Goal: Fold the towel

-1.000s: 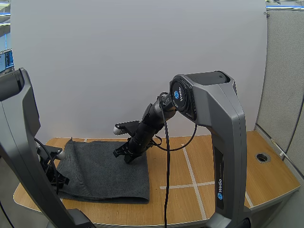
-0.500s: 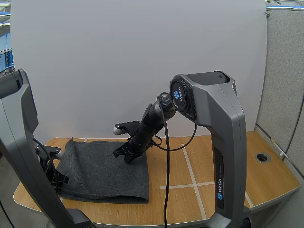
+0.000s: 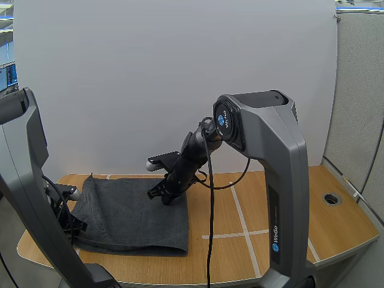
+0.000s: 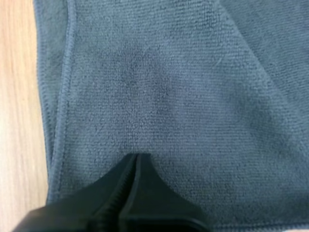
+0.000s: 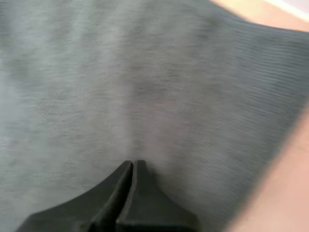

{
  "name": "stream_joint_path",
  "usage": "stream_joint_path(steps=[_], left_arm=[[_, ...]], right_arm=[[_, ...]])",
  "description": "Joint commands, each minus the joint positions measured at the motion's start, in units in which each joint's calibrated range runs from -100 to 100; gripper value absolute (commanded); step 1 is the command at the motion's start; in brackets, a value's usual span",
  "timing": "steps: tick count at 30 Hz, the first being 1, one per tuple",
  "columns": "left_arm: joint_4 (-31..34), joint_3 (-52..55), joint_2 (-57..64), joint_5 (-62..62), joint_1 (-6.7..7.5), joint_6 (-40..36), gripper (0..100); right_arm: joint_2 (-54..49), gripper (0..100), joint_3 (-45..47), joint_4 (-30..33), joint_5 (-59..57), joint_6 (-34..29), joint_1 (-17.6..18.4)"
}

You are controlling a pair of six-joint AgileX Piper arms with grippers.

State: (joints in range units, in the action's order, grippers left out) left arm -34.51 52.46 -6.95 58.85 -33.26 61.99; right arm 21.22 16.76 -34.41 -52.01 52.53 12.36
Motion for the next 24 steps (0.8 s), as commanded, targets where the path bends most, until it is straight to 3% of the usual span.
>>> stream_joint_path(steps=[1,9,17,24], left_arm=[[3.58,1.49,-3.13,-3.33,0.20,0.36,0],[3.93,1.49,-3.13,-2.97,0.20,0.36,0],[3.93,1.49,-3.13,-1.83,0.20,0.07,0],[6.36,1.49,-3.13,0.45,0.20,-2.38,0]], right_arm=[[0.09,0,-0.21,4.06,1.37,-0.19,-4.38],[-0.04,0,-0.21,3.78,-0.10,-0.19,-6.22],[-6.76,0,-0.21,-3.73,-2.78,3.81,-4.67],[-8.88,0,-0.21,-3.97,1.27,3.91,-1.54]])
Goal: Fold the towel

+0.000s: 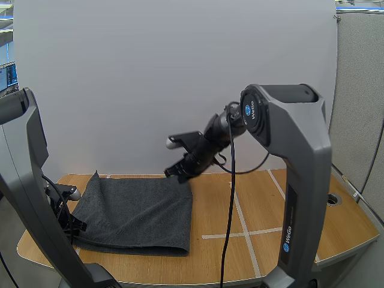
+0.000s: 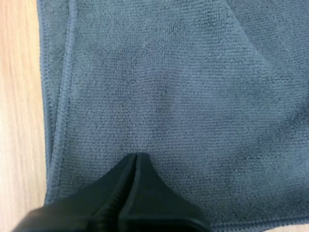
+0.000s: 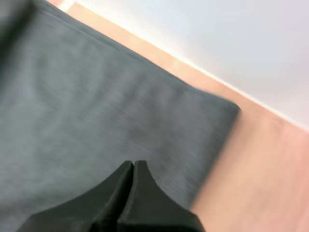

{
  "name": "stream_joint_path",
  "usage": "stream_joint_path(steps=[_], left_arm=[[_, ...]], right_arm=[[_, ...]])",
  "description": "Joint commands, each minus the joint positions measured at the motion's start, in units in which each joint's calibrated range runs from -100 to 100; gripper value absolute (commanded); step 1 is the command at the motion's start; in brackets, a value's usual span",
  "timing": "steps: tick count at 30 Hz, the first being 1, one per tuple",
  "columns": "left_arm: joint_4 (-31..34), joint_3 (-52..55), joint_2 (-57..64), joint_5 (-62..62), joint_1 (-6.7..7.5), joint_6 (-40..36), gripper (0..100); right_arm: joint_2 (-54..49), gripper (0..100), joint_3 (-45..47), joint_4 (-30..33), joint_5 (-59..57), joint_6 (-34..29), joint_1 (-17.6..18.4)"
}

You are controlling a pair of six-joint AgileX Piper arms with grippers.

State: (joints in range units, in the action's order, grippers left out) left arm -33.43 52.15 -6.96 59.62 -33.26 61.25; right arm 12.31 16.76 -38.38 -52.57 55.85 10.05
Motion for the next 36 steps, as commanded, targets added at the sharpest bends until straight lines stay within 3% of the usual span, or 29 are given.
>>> stream_joint_path(steps=[1,7,18,36], left_arm=[[5.73,1.80,-3.12,-0.32,0.20,-1.98,0],[6.73,1.80,-3.12,0.06,-0.32,-2.79,0],[8.89,1.80,-1.24,0.06,-5.98,-1.11,0],[10.39,1.80,-1.12,6.30,-6.42,-1.11,0]], right_arm=[[0.54,0,-0.38,-0.09,3.62,0.59,1.31],[5.96,0,-3.76,0.05,6.39,0.48,3.50],[12.28,0,-7.04,1.94,7.75,0.38,3.49],[12.28,0,-7.04,6.49,5.33,-2.22,-1.75]])
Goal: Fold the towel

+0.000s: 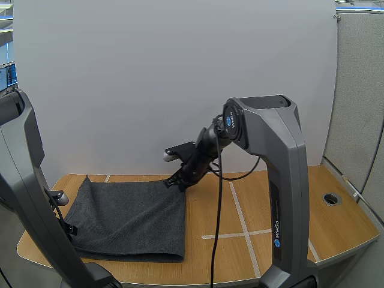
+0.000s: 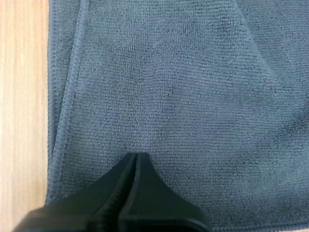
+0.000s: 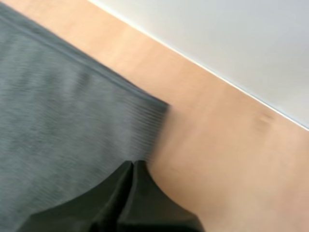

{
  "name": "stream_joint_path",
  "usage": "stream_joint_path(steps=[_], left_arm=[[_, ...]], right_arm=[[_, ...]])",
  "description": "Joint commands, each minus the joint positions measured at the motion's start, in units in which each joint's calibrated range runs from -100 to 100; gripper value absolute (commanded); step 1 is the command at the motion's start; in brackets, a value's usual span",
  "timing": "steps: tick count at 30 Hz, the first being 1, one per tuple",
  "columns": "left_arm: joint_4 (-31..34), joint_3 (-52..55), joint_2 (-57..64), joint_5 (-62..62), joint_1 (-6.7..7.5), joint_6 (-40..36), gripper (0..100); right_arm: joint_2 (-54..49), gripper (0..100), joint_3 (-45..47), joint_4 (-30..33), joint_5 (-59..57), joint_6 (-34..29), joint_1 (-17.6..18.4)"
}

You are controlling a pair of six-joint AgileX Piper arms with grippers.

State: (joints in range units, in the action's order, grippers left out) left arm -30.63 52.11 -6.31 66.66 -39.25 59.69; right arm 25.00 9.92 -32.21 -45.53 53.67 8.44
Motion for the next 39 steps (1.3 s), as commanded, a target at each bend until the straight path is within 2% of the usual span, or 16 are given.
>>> stream_joint_path(steps=[1,8,13,22,27,32,36,39], left_arm=[[7.58,1.84,-1.77,-0.73,-0.44,0.44,0],[6.98,1.84,-1.77,-2.17,-0.44,0.44,0],[6.36,1.84,-1.77,-2.52,-0.44,1.01,0],[2.16,1.84,-1.77,-2.35,-0.44,4.14,0],[1.26,1.84,-1.77,-2.18,-0.44,4.90,0],[0.89,1.72,-1.77,0.20,-0.44,4.92,0],[-1.09,0.01,-0.81,9.52,-0.49,6.03,0],[-3.56,-1.41,1.99,15.75,-0.49,6.03,0]], right_arm=[[-0.55,0,-0.20,-0.50,-2.14,-0.03,-0.14],[-6.29,0,-0.46,-2.09,-8.94,0.17,0.11],[-12.41,0,1.75,-2.24,-21.27,0.01,-1.06],[-26.82,0,18.34,-3.32,-38.94,4.10,-1.31],[-34.86,0,23.94,-2.69,-41.24,4.84,-1.31],[-36.96,0,24.67,-4.48,-40.92,4.81,-1.31],[-36.96,0,24.67,-9.13,-38.46,4.81,-1.31],[-36.96,0,24.67,-9.14,-38.46,4.81,-1.31]])
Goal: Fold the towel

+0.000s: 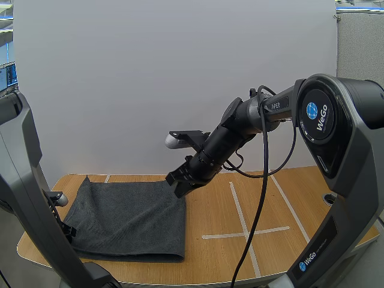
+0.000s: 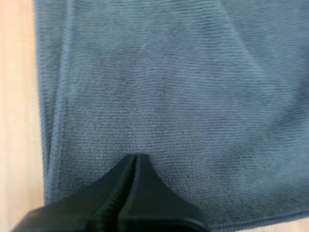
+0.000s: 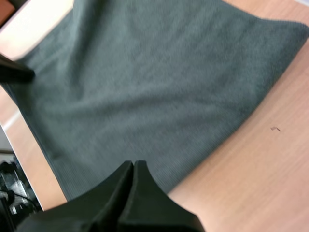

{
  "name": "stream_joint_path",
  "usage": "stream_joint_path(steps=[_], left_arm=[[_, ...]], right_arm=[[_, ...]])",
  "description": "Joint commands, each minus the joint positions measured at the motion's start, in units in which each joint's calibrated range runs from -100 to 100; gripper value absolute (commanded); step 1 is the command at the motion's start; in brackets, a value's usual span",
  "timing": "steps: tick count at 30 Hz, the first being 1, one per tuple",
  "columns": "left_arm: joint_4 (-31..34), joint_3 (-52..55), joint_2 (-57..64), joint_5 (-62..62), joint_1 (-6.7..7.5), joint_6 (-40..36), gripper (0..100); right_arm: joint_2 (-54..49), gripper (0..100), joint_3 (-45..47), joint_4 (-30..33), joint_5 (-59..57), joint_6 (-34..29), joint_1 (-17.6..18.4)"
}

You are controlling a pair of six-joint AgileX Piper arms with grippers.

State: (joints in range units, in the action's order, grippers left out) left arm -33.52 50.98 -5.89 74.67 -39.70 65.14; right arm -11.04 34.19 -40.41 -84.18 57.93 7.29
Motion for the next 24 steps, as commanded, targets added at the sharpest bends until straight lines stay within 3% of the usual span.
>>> stream_joint_path(steps=[1,5,7,10,13,14,16,17,18,20,21,22,24], left_arm=[[-1.41,-0.89,2.99,9.59,-0.03,0.59,0],[-3.50,-2.58,9.40,13.80,-0.03,0.59,0],[-4.10,-3.39,12.82,14.72,-0.03,0.59,5],[-5.84,-3.89,16.83,14.72,-0.03,0.59,23],[-7.36,-3.89,19.66,14.72,-0.03,0.59,51],[-8.06,-3.89,20.27,14.72,-0.03,0.59,60],[-9.02,-3.89,21.28,14.72,-0.03,0.59,75],[-9.40,-3.89,21.40,14.72,-0.03,0.59,79],[-9.75,-3.89,21.39,14.72,-0.03,0.59,83],[-10.16,-3.89,21.39,14.72,-0.03,0.59,85],[-10.16,-3.89,21.39,14.72,-0.03,0.59,85],[-10.36,-3.89,21.39,14.72,-0.03,0.59,85],[-10.48,-3.89,21.39,14.72,-0.03,0.59,85]], right_arm=[[-0.92,0,0.40,-0.79,0.19,0.54,-0.16],[-0.92,0,0.40,1.84,-0.82,0.54,-0.16],[-0.92,0,0.40,3.73,-0.84,0.36,-0.16],[-0.92,0,0.40,5.11,-0.03,-1.05,-0.16],[-0.92,0,0.40,5.11,3.56,-1.72,-0.16],[-0.92,5,0.40,4.97,4.52,-1.94,-0.26],[-0.92,33,0.40,3.14,5.62,-1.97,-0.93],[-0.63,46,0.40,1.84,6.03,-1.97,-1.47],[-0.13,68,0.40,0.06,6.91,-1.97,-2.27],[1.42,94,0.40,-2.39,7.92,-1.67,-3.50],[2.62,100,0.40,-3.61,8.07,-1.18,-4.04],[4.05,100,0.40,-5.34,7.88,-0.39,-4.59],[6.99,94,0.40,-9.31,6.72,1.95,-5.30]])
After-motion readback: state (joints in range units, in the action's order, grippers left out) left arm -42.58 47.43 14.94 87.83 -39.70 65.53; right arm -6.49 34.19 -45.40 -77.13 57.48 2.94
